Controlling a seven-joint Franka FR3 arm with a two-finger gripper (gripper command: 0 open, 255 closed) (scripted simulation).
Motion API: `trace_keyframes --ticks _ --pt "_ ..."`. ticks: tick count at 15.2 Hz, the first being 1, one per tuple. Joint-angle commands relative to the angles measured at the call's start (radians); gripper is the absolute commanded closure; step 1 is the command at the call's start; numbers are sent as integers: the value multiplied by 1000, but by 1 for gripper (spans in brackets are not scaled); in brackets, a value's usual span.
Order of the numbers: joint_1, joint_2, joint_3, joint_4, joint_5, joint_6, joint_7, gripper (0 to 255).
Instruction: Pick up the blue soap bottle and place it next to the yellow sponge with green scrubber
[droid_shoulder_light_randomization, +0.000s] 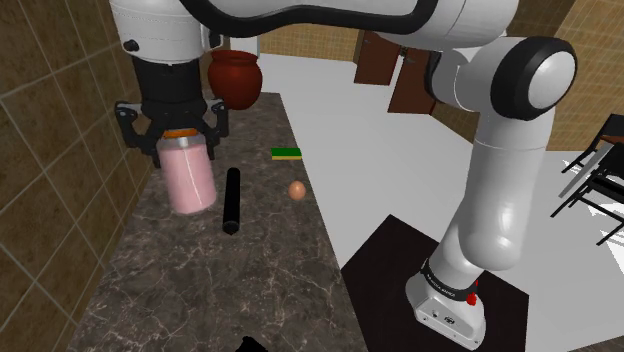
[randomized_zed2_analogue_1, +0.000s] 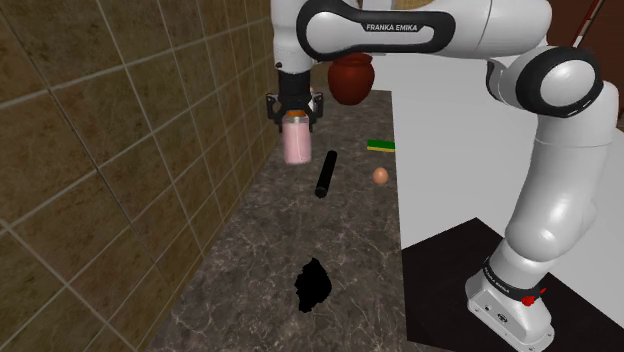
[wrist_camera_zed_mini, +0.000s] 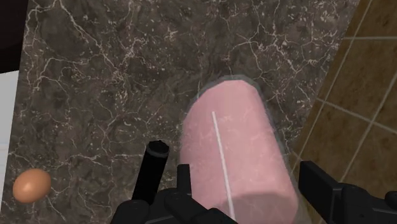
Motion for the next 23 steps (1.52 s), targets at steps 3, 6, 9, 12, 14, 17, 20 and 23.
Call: trace_keyframes --ticks 3,6,9,12,14,17,20,23 --pt "-120 -102 -18 -112 77 47 -117 255" --pt "-186 -155 -44 -165 120 69 -203 255" --pt "-241 -195 -75 -204 154 84 -287 255" --pt "-289 -223 -109 -230 177 95 -368 255" --pt "-318 -234 -131 -241 188 100 -419 255" --pt "-357 -241 -164 -247 198 104 -492 255" --pt "-393 -237 -197 -242 201 106 -561 255" --pt "-427 -222 -227 -225 199 105 -626 255"
